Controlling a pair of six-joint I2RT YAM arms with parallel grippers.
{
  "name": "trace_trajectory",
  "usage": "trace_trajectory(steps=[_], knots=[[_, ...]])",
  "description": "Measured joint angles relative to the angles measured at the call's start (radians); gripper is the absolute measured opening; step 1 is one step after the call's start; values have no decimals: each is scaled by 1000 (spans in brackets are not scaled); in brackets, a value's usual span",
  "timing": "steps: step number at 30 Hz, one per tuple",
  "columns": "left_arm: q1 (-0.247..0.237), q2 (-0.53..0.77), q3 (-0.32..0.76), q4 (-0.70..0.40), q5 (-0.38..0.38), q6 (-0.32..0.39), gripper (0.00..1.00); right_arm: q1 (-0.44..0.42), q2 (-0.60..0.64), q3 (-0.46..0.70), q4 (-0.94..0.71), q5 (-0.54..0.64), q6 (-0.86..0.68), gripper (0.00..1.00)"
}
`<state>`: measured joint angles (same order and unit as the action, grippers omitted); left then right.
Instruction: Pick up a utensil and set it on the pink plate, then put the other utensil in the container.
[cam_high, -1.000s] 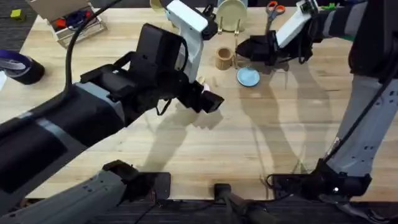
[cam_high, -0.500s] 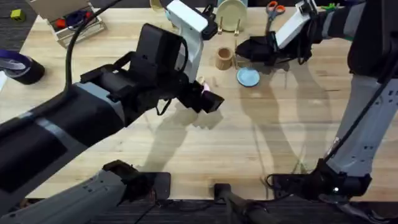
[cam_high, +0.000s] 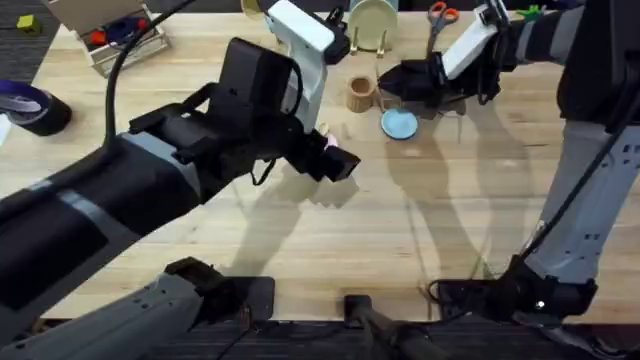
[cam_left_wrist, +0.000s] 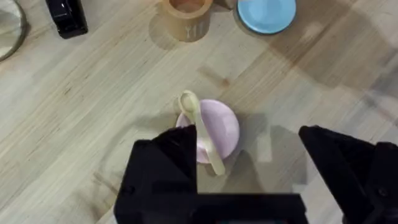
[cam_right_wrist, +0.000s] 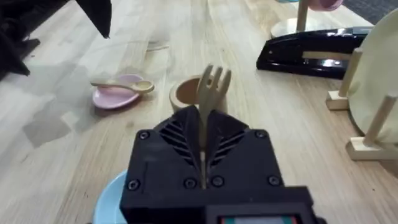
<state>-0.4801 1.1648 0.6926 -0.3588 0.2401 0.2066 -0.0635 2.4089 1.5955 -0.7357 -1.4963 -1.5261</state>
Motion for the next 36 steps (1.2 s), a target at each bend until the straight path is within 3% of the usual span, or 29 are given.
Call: trace_trajectory(steps=[23,36], knots=[[0,0,0,0,0,0,993,2,-9,0,-4,0,0,32],[0,0,0,0,0,0,993,2,-138,0,1,0,7,32]])
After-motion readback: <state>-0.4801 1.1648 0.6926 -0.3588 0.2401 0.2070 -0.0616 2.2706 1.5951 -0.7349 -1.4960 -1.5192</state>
